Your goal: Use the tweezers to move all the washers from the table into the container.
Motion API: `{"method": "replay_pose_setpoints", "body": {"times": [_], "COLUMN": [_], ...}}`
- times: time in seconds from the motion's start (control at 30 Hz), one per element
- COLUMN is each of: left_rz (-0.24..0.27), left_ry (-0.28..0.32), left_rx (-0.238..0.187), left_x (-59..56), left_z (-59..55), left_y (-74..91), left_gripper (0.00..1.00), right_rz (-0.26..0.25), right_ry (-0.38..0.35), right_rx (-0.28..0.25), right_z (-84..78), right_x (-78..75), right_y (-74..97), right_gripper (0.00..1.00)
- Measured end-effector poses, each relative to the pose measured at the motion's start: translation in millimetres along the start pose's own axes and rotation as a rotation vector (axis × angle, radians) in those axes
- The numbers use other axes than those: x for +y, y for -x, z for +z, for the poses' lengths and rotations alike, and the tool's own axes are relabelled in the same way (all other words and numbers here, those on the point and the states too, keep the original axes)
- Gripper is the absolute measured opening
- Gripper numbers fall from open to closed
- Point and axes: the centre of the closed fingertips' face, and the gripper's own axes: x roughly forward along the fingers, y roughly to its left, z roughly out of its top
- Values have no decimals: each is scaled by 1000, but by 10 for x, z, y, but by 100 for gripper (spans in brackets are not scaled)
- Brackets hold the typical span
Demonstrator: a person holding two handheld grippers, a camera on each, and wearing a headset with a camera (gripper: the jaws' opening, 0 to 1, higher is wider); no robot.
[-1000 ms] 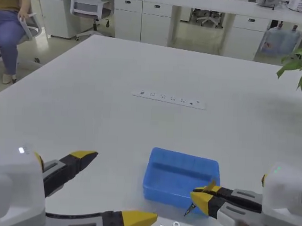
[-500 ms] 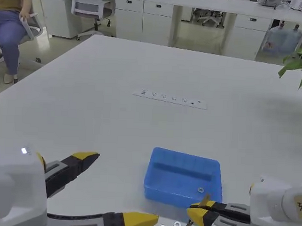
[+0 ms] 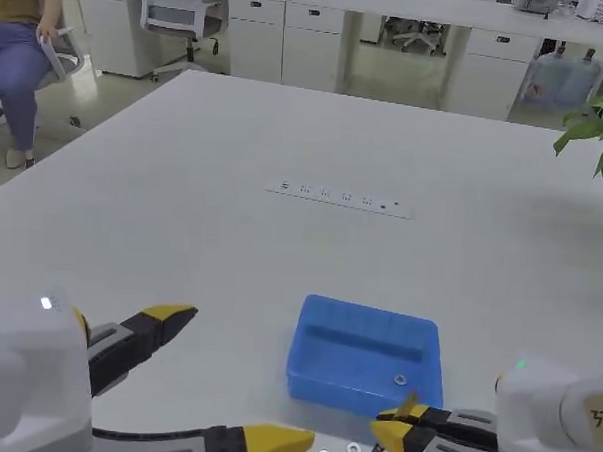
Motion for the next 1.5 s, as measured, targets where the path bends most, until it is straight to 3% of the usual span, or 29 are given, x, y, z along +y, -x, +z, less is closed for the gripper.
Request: {"method": "replay_pose_setpoints", "body": {"times": [0.17, 0.3, 0.4, 0.43, 0.53, 0.7, 0.97, 1.13, 1.27, 1.37, 1.5], "left_rz": [-1, -5, -6, -4, -11, -36, -44, -41, -22, -1, 17], "left_ry": [-1, 3, 0, 3, 14, -1, -4, -10, -19, -21, -14], "left_rx": [-1, -3, -3, -6, -20, -2, -13, -12, -23, -39, -51], "left_x": [-4, -14, -39, -50, -76, -84, -80, -109, -84, -37, 9], "left_z": [-3, 1, 16, 27, 48, 24, 62, 45, 77, 110, 117], "left_y": [-3, -14, -16, -8, 0, 14, 51, 95, 152, 197, 222], "left_gripper": [97, 96, 96, 96, 96, 95, 95, 95, 95, 95, 95], "right_rz": [2, 8, -3, -24, -56, -78, -97, -149, -197, -248, -248], "right_ry": [163, 220, 220, 208, 73, -110, -100, -129, -157, -168, -177], "right_rx": [45, 50, 57, 50, 1, -137, -236, -313, -296, -203, -119], "right_z": [-31, -55, -72, -73, -66, 120, 552, 854, 911, 802, 690], "right_x": [91, 171, 151, 103, 13, -34, -84, -298, -545, -812, -923], "right_y": [-19, -37, -2, 20, 53, 212, 451, 437, 293, 131, -49], "right_gripper": [3, 2, 2, 1, 1, 1, 2, 2, 2, 2, 2]}}
